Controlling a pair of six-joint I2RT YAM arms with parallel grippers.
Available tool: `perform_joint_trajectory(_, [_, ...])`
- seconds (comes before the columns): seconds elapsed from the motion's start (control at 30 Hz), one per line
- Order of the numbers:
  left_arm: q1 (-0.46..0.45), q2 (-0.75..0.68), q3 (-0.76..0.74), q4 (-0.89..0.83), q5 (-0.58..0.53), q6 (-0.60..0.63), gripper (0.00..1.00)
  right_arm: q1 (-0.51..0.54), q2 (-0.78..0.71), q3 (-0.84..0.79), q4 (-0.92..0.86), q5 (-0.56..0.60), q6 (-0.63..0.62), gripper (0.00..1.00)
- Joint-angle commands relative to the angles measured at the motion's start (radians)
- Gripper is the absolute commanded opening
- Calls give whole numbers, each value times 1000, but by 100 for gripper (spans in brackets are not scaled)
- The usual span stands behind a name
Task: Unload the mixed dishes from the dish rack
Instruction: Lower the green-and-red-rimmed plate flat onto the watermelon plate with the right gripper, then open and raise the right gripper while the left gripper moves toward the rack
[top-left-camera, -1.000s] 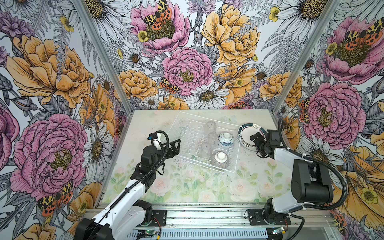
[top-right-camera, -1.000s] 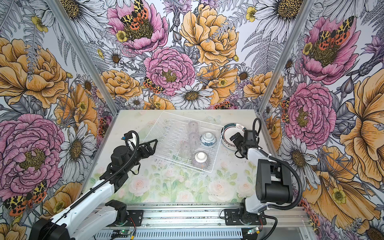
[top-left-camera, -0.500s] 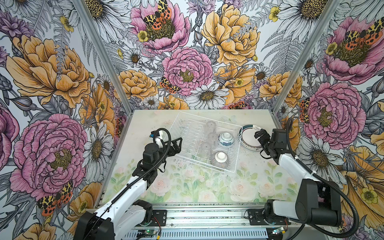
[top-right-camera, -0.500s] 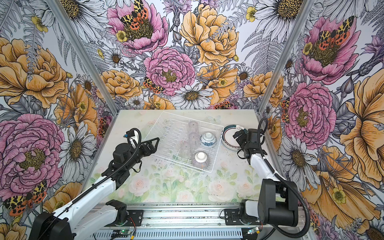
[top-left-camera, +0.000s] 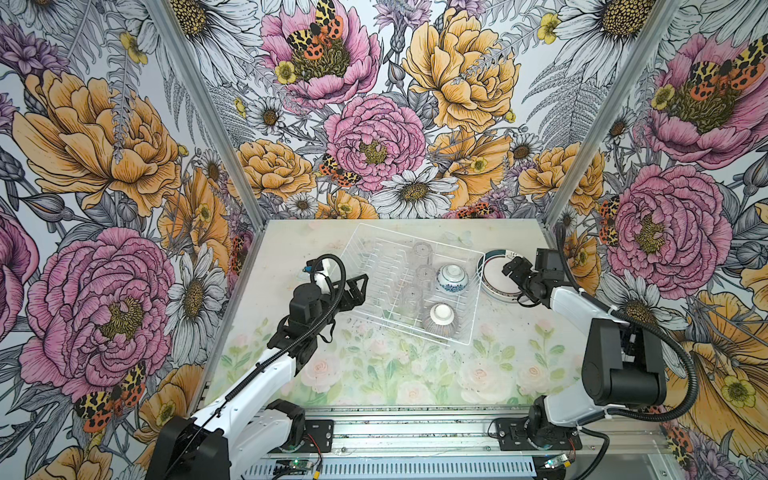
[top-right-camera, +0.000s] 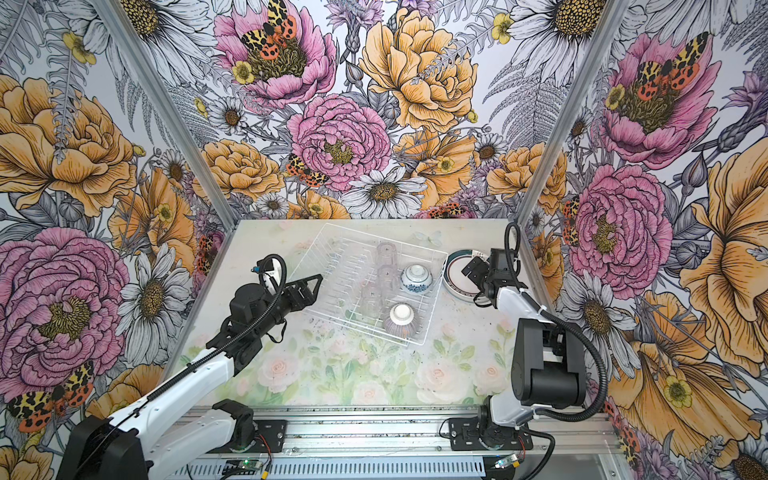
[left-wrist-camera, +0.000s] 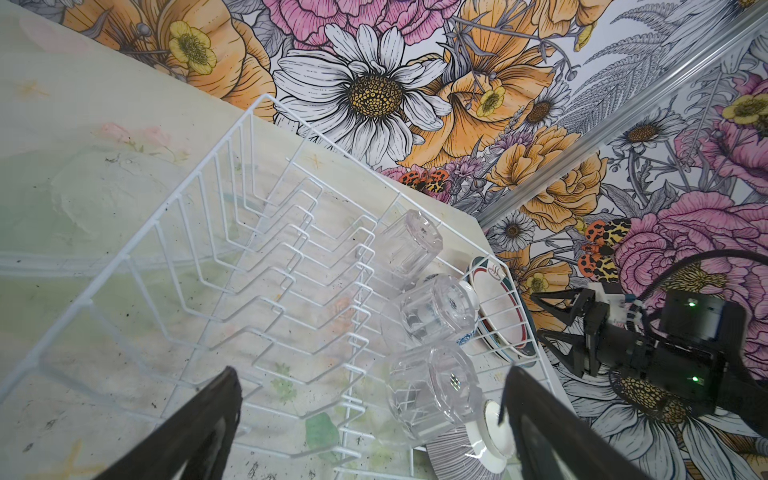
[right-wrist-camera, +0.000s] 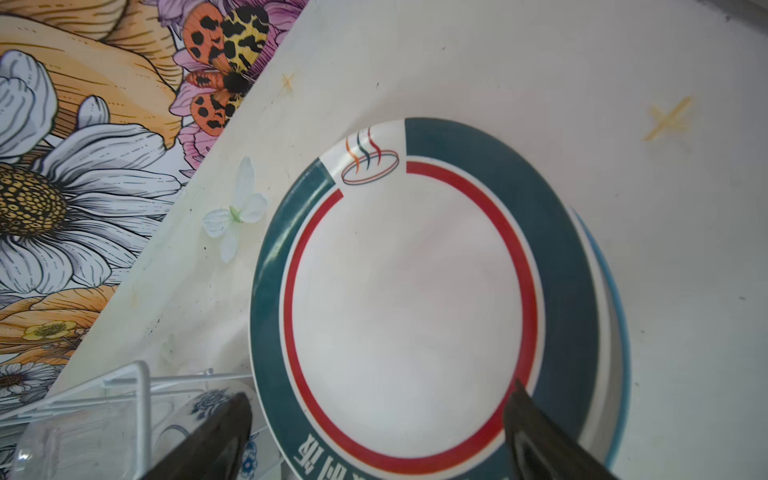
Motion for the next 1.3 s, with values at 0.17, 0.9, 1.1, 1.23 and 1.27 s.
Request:
perform_joint_trajectory(0.17, [-20,46,68,-13,6,33,99,6,49,22,-45,47,-90,95])
perform_joint_trajectory(0.9, [-71,218,184,-24,122,68,99,85,-182,62,-64,-34,-157,100])
perform_joint_trajectory(1.1, [-102,245,210,-60,152,90,99,87,-297,21,-31,-215,-154,100])
perform_joint_trajectory(1.23, [-121,261,232,-99,159,92,99,101,-346,-45,43,-336,-117,99])
perform_joint_trajectory(1.27, [-128,264,241,-111,160,95,99,107,-358,-62,66,-350,-103,99])
